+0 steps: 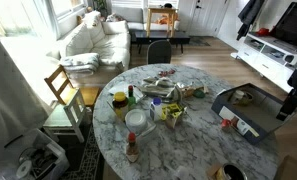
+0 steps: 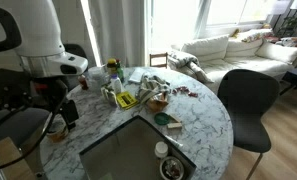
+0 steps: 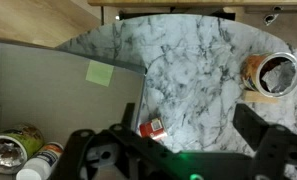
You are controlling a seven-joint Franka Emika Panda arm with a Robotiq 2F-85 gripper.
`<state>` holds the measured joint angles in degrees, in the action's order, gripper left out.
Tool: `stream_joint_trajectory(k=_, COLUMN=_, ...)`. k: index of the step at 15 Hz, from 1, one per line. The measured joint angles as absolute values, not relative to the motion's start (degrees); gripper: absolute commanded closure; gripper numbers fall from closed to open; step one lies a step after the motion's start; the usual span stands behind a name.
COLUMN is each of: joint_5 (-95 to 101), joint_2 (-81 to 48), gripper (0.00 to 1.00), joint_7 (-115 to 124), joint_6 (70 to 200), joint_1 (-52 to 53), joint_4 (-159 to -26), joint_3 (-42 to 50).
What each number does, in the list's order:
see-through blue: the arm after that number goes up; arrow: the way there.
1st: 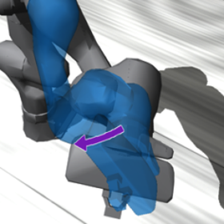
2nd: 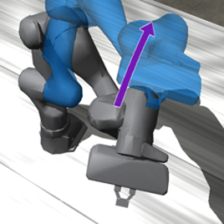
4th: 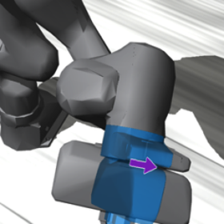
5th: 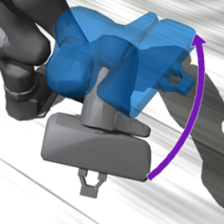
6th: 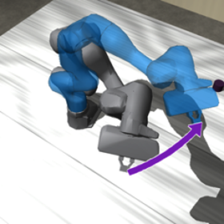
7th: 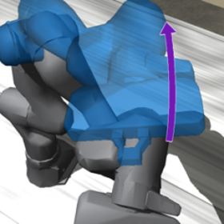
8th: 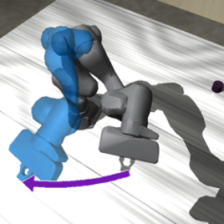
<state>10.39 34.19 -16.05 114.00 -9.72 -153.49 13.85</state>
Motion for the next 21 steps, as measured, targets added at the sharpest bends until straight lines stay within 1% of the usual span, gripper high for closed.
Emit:
stream_joint_trajectory(k=7, joint_5=10.15, joint_2=34.06, gripper=0.0, joint_7=-16.4, joint_6=114.39, joint_1=-9.45, joint_4=-153.43, joint_3=13.81)
stream_joint_trajectory(k=10, joint_5=6.55, joint_2=31.41, gripper=0.0, joint_7=-18.68, joint_6=121.37, joint_1=-4.68, joint_4=-152.36, joint_3=12.37)
stream_joint_trajectory(k=13, joint_5=-4.56, joint_2=25.98, gripper=0.0, joint_7=-20.33, joint_6=128.33, joint_1=3.93, joint_4=-148.5, joint_3=10.42)
stream_joint_trajectory(k=16, joint_5=-18.97, joint_2=18.65, gripper=0.0, joint_7=-20.8, joint_6=131.35, joint_1=12.04, joint_4=-141.37, joint_3=9.98)
stream_joint_trajectory(k=18, joint_5=-27.93, joint_2=12.51, gripper=0.0, joint_7=-20.38, joint_6=131.33, joint_1=14.09, joint_4=-135.3, joint_3=8.93)
stream_joint_trajectory(k=21, joint_5=-36.35, joint_2=2.28, gripper=0.0, joint_7=-17.21, joint_6=131.32, joint_1=13.61, joint_4=-125.7, joint_3=5.75)
